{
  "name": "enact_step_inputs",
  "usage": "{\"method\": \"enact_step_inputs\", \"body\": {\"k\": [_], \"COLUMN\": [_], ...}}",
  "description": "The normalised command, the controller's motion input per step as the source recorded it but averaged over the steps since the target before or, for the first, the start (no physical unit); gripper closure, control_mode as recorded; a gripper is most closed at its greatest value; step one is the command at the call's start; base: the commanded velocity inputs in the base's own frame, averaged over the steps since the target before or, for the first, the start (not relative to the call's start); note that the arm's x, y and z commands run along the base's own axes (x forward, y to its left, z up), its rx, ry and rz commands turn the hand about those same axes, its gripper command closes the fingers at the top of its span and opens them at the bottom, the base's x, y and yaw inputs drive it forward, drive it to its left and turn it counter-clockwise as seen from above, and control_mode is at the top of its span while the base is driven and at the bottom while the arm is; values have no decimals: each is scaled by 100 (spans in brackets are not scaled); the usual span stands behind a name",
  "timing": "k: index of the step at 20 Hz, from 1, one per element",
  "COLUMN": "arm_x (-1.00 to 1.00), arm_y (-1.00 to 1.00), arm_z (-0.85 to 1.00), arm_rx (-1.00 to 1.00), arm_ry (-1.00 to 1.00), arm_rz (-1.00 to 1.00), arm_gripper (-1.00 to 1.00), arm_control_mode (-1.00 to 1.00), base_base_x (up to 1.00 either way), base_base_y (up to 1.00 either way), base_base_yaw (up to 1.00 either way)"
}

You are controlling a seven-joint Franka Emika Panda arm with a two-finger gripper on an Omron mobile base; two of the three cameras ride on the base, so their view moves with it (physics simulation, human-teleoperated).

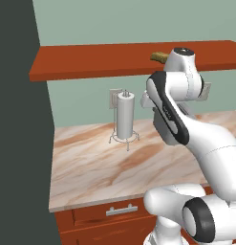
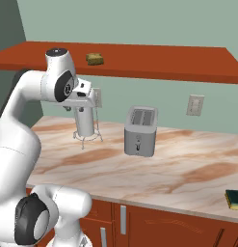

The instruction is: Open the cabinet. Pick the sponge and place it next to the sink. Then close the cabinet.

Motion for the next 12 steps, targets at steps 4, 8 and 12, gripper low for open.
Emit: {"method": "enact_step_inputs", "body": {"k": [4,8,12], "arm_x": [-3,-24,-42], "arm_y": [0,0,0], "arm_z": [0,0,0], "arm_rx": [0,0,0], "arm_ry": [0,-12,-35], "arm_rz": [0,0,0], "arm_gripper": [-100,-100,-100], "arm_control_mode": [-100,-100,-100], "base_base_x": [0,0,0], "base_base_y": [0,0,0], "base_base_yaw": [0,0,0]}}
